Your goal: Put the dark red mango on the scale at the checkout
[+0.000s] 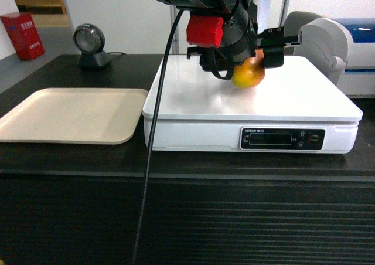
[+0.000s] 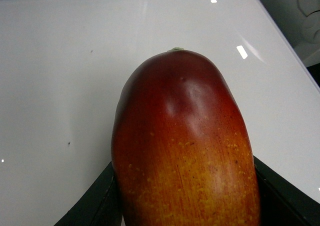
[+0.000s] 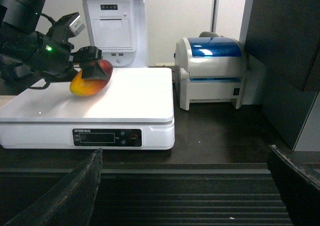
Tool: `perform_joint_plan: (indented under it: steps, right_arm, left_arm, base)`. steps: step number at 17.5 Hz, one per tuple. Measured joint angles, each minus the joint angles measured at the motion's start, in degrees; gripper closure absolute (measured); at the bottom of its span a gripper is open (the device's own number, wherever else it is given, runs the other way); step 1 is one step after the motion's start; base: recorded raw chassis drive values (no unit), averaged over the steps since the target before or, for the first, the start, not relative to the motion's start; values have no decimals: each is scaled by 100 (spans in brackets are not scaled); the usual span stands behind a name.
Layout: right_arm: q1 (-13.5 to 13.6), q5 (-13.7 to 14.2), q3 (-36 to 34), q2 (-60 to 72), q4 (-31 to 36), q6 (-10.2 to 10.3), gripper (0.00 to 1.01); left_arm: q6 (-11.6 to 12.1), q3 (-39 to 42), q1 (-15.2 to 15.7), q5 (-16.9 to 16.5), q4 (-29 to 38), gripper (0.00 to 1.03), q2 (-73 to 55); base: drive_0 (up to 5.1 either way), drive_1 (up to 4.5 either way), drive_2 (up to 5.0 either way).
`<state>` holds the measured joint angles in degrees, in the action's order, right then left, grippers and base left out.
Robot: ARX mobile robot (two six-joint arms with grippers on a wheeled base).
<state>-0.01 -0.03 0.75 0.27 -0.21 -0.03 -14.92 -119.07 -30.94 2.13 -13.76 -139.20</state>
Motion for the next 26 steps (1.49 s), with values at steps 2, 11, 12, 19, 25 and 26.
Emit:
perform_joint_plan:
  steps: [2, 11, 12, 19, 25, 26]
  right_arm:
    - [0, 2, 0, 0, 0, 0, 3]
    - [0, 0, 0, 0, 0, 0, 3]
    - [0, 0, 0, 0, 0, 0, 3]
    - [0, 0, 0, 0, 0, 0, 3]
    - [0, 0, 0, 0, 0, 0, 3]
    - [0, 0, 0, 0, 0, 0, 3]
  left_arm:
    - [-153, -76, -4, 109, -164, 42, -55]
    - [-105, -7, -68, 166, 76, 6, -48]
    - [-50, 61, -81, 160, 153, 5, -9]
    - [979, 2295, -136, -199, 2295, 5, 2122]
    - [1169, 4520, 603, -264, 3462, 5, 4089]
    - [1202, 4806, 697, -254, 3484, 5, 4413]
  base:
    - [0, 0, 0]
    - [0, 0, 0]
    - [0, 0, 0]
    - [0, 0, 0]
    - [0, 0, 0]
    - [0, 0, 0]
